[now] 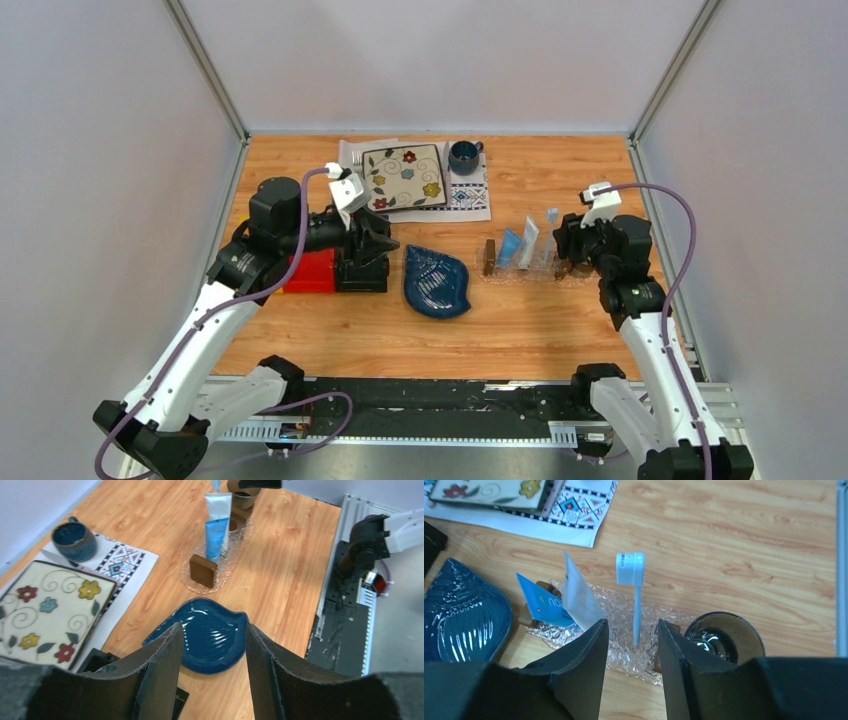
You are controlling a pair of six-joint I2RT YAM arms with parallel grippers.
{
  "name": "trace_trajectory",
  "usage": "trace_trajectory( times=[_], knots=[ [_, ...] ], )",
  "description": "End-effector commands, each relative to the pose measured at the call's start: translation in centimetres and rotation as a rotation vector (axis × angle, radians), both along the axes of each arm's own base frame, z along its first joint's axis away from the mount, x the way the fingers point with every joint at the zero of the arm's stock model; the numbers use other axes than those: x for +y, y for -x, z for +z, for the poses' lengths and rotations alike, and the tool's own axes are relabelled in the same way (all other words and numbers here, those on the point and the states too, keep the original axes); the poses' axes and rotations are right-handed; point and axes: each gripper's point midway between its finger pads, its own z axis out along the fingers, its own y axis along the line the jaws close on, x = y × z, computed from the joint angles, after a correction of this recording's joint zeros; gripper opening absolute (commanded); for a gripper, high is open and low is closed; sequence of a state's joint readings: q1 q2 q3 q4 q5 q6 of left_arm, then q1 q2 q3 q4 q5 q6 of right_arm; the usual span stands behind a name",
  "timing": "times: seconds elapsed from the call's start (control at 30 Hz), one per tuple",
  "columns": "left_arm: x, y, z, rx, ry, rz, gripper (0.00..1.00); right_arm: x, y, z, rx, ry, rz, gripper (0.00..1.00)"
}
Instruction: Prepare toiletry sets of a toothbrush and toothpaste on the tray
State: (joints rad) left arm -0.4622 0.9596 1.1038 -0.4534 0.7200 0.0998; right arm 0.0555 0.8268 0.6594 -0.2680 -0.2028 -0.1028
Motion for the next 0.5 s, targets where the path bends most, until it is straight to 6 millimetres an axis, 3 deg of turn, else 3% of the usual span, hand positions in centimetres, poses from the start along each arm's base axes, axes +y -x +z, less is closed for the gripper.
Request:
trace_trajectory(
  times=[0.0, 0.1, 0.23, 0.33, 0.37, 0.4, 0.47],
  knots=[
    [1.3, -0.8, 1.3, -0.101, -0.006, 0.084, 0.57, -0.4, 0.9, 6.4, -0.139, -0.019, -0.025, 0.48],
    [1.9, -1.3, 1.7, -0.113, -0.009, 0.139, 0.59, -0.7, 1.5, 9.0, -0.202, -0.044, -0.053, 0.59],
    [3.1, -2.0, 2.1, -0.112, -0.024, 0.226, 0.64, -1.5, 2.0, 13.6, -0.296, -0.04, -0.098, 0.64],
    [4.4, -2.6, 2.2, -0.111, -0.047, 0.319, 0.66, -1.9, 2.3, 15.6, -0.347, -0.04, -0.12, 0.7],
    [5.2, -3.0, 2.3, -0.121, -0.056, 0.37, 0.67, -1.9, 2.5, 16.9, -0.376, -0.048, -0.121, 0.74],
    [5.7, -3.1, 2.5, -0.125, -0.062, 0.396, 0.68, -1.9, 2.3, 17.2, -0.374, -0.055, -0.119, 0.85],
    [7.2, -3.4, 2.8, -0.145, -0.079, 0.48, 0.71, -1.3, 2.5, 18.8, -0.389, -0.065, -0.091, 0.93]
  ],
)
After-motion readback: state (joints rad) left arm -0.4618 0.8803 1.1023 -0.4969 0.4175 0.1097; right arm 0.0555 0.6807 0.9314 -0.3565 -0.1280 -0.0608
